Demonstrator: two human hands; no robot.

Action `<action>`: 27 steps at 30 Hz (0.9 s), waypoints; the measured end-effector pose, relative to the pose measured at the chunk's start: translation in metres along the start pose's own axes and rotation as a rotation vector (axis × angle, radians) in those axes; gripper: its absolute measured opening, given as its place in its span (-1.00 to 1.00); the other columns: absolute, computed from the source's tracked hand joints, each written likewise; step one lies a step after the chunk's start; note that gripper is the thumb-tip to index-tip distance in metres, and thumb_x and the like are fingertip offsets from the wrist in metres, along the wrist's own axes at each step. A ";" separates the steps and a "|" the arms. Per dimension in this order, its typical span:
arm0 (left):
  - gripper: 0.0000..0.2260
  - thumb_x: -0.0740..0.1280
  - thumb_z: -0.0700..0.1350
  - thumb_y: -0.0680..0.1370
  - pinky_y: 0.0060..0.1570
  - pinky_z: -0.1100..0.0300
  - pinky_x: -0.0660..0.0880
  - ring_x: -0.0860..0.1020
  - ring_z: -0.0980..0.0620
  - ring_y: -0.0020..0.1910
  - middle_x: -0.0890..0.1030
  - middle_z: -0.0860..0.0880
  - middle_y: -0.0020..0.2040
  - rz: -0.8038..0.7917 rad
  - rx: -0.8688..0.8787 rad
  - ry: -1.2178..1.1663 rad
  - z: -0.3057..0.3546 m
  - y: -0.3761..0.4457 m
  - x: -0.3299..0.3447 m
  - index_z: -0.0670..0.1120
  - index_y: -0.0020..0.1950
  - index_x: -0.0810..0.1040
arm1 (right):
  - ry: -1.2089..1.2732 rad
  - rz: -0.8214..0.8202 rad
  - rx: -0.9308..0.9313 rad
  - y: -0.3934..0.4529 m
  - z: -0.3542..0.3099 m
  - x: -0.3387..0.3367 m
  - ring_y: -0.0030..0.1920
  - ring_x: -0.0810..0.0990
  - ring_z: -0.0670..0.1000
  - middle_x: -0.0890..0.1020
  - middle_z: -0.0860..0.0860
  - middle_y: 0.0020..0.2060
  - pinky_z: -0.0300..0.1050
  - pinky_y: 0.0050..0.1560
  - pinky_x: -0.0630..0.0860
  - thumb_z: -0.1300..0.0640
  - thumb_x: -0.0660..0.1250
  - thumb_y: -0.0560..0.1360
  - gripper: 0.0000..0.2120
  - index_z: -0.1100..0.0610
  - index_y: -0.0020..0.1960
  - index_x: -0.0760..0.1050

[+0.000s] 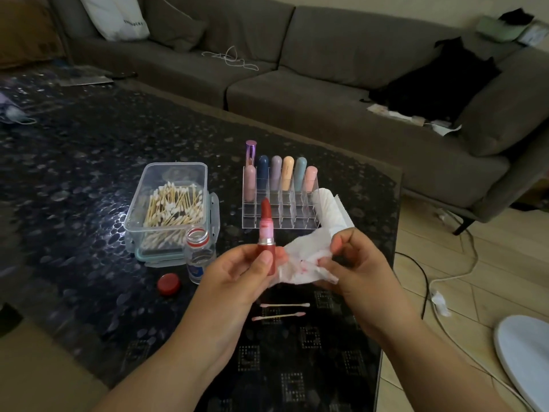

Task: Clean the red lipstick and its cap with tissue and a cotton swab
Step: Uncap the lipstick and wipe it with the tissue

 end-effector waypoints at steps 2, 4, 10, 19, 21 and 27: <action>-0.75 0.35 -0.02 0.30 0.08 0.11 0.47 0.64 0.08 -0.02 0.71 -0.02 -0.11 0.035 0.020 0.023 0.002 0.000 -0.002 -0.11 -0.11 0.64 | -0.091 0.068 -0.047 0.001 0.001 -0.001 -0.22 0.58 -0.01 0.61 0.05 -0.26 -0.04 -0.14 0.62 0.33 0.29 0.49 -0.81 0.11 -0.22 0.54; -0.74 0.34 0.01 0.29 0.01 0.14 0.48 0.64 0.17 -0.13 0.71 0.08 -0.19 0.075 0.029 0.088 0.003 0.001 -0.004 -0.05 -0.08 0.63 | -0.152 0.090 -0.076 0.001 0.000 -0.003 -0.31 0.54 -0.20 0.61 -0.09 -0.27 -0.20 -0.16 0.57 0.30 0.28 0.51 -0.73 -0.02 -0.19 0.62; -0.88 0.33 -0.06 0.41 0.12 0.19 0.44 0.58 0.27 0.01 0.52 0.19 0.21 0.060 0.004 0.116 0.003 0.005 -0.006 0.06 -0.14 0.66 | -0.028 0.045 -0.026 0.004 -0.003 -0.010 -0.18 0.63 -0.04 0.67 0.01 -0.18 -0.19 -0.23 0.58 0.30 0.30 0.50 -0.68 -0.09 -0.18 0.67; -0.79 0.38 -0.07 0.28 0.06 0.12 0.50 0.62 0.13 -0.17 0.68 0.04 -0.26 0.008 -0.020 0.044 -0.004 0.004 0.000 -0.05 -0.13 0.66 | 0.227 -0.143 0.066 0.002 -0.005 -0.006 -0.17 0.70 0.01 0.73 0.01 -0.21 -0.16 -0.20 0.64 0.42 0.36 0.39 -0.72 0.07 -0.13 0.65; -0.81 0.38 -0.09 0.28 -0.04 0.23 0.51 0.61 0.17 -0.23 0.68 0.05 -0.29 0.029 0.011 0.037 -0.003 0.005 -0.002 -0.07 -0.14 0.66 | 0.069 -0.098 0.027 0.001 -0.004 -0.007 -0.15 0.69 -0.05 0.72 -0.01 -0.22 -0.22 -0.19 0.62 0.34 0.39 0.40 -0.75 -0.01 -0.13 0.64; -0.86 0.38 -0.15 0.36 -0.19 0.40 0.52 0.64 0.18 -0.19 0.71 0.04 -0.22 0.078 0.069 0.097 -0.001 0.007 -0.004 -0.05 -0.11 0.65 | -0.417 0.013 -0.142 0.001 -0.007 -0.006 -0.07 0.48 -0.24 0.48 -0.18 -0.07 -0.56 -0.15 0.37 0.13 0.38 0.45 -0.86 -0.12 -0.21 0.58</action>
Point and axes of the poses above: each hand's wrist, its own y-axis towards the middle knuckle, its own x-axis out of the palm, z = x × y, the point moved 2 cm from there along y, towards the middle knuckle
